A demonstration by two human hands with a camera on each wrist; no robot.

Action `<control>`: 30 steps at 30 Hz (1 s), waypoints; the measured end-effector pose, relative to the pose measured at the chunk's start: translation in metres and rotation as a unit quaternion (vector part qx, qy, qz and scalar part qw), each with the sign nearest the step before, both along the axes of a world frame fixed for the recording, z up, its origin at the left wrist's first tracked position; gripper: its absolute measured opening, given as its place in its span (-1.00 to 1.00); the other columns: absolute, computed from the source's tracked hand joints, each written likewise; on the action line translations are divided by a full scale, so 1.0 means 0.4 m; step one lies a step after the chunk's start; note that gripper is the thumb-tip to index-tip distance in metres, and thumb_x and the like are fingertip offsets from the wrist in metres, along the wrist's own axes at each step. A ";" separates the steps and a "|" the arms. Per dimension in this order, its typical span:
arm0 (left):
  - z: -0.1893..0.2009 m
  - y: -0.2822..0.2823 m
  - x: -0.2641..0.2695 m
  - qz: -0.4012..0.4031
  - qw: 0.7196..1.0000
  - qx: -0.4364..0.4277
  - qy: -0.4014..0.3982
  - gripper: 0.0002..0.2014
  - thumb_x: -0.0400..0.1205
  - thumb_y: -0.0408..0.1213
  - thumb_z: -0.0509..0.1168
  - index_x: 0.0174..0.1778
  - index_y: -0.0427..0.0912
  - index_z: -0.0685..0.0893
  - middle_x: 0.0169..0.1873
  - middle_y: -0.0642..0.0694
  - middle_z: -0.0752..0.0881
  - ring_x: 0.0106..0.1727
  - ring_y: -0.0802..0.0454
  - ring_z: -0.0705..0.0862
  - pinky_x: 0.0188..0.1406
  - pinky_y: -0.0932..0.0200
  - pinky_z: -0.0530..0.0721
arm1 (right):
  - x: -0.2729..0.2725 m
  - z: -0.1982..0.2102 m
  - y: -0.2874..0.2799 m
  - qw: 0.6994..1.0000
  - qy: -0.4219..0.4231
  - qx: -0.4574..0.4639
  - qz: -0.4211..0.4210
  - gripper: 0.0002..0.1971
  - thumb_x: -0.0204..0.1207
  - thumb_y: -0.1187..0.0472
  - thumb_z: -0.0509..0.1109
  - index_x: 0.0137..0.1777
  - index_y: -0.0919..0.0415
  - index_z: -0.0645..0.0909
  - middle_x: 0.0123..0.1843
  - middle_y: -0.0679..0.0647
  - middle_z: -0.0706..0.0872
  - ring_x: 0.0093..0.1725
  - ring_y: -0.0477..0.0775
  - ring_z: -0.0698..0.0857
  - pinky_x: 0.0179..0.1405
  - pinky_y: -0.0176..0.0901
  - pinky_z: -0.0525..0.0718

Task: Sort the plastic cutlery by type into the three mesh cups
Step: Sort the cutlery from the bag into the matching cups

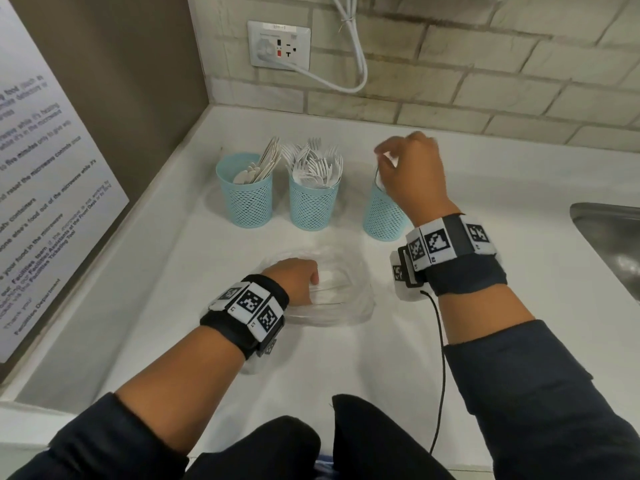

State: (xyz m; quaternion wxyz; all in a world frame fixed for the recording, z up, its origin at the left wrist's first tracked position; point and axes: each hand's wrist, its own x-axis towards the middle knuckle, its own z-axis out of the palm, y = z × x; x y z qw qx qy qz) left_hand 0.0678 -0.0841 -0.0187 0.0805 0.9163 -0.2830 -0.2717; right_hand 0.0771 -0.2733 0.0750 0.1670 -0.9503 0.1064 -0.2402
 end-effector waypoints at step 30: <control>0.042 0.034 0.013 -0.042 0.999 -0.002 0.027 -0.94 0.68 -0.26 0.13 -0.05 -0.16 0.39 0.10 -0.21 0.59 -0.04 -0.01 0.45 -0.10 0.23 0.31 | -0.076 -0.196 0.088 0.851 0.503 -0.081 0.130 -0.40 0.50 0.19 0.39 0.52 -0.02 0.31 0.39 0.07 0.57 0.33 0.16 0.57 0.31 0.03 0.51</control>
